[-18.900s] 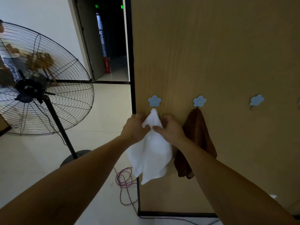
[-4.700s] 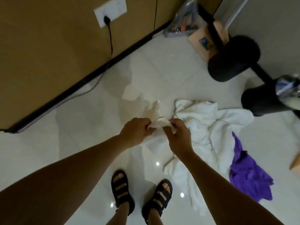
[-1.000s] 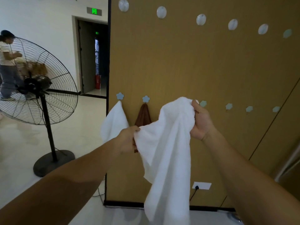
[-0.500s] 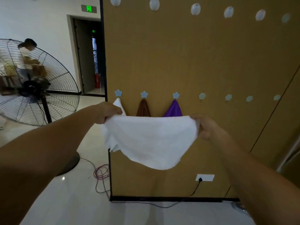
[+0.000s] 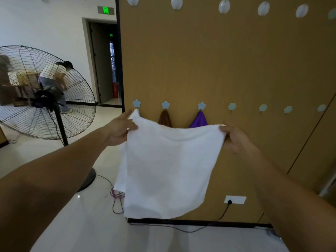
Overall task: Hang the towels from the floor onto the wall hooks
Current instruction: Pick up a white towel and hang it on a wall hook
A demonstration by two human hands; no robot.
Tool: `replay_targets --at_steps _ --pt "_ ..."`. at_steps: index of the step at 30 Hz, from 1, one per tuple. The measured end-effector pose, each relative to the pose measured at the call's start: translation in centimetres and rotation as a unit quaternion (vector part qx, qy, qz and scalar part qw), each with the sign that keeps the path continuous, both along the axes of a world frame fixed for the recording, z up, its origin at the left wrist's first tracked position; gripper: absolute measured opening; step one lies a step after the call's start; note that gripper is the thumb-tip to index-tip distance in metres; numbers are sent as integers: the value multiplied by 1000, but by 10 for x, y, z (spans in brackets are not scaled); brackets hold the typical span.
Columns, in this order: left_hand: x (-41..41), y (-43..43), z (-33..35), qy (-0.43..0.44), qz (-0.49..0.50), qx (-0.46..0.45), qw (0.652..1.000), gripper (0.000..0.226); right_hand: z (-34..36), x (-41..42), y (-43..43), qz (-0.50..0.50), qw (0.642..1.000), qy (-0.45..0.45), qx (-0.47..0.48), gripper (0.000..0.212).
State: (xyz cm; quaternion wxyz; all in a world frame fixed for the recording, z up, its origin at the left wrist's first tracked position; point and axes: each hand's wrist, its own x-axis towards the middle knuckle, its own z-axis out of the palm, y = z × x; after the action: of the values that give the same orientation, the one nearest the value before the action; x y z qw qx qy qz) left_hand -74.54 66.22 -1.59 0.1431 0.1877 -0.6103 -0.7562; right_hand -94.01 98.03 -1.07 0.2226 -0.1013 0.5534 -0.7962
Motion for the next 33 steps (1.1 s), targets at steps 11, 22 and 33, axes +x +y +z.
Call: replay_targets --at_steps 11,22,33 --pt "5 11 3 -306 26 -160 938 9 -20 -25 15 -126 966 140 180 32" --pt "-11 3 11 -123 179 -4 976 42 -14 -25 17 -117 975 125 142 26" --pt "-14 2 20 -148 213 -123 958 42 -13 -26 2 -155 969 150 123 14"
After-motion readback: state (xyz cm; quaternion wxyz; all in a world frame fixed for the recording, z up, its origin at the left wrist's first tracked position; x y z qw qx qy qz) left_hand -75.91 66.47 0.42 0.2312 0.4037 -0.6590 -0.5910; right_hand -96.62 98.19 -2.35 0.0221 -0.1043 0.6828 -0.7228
